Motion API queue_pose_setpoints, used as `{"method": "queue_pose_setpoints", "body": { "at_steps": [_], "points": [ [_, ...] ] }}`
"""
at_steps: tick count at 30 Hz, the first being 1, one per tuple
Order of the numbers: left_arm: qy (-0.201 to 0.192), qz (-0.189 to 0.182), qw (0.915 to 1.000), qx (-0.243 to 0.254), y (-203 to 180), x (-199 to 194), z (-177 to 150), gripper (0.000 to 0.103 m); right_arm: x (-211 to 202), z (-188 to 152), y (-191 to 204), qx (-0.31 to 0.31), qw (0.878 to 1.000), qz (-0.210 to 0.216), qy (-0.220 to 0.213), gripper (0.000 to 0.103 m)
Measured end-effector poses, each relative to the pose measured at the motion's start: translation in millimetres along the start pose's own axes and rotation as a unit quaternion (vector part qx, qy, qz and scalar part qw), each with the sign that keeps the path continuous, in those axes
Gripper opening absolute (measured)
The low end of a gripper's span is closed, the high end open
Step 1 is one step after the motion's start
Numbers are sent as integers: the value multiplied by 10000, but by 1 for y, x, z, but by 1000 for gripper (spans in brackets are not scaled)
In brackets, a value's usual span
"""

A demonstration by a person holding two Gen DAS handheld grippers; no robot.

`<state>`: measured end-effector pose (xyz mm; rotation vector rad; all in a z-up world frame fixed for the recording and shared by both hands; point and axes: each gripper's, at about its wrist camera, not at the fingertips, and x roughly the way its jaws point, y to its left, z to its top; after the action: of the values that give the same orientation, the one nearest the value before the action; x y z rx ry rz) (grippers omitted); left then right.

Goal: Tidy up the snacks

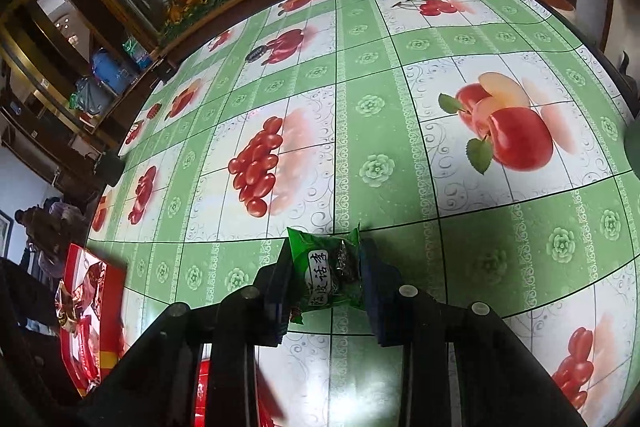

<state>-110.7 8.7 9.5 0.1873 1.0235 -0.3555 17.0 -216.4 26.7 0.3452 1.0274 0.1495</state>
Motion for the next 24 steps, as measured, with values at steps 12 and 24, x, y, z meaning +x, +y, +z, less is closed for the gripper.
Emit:
{"method": "queue_pose_setpoints", "body": {
  "at_steps": [12,24],
  "points": [
    [-443,47,9990,-14,11,-12,-6,36,3,0,1,-8,10000,-7,2,31],
    [-902,206,9956,-129,16,-50,-12,24,-6,-2,7,-31,9991,330,-281,31]
  ]
}}
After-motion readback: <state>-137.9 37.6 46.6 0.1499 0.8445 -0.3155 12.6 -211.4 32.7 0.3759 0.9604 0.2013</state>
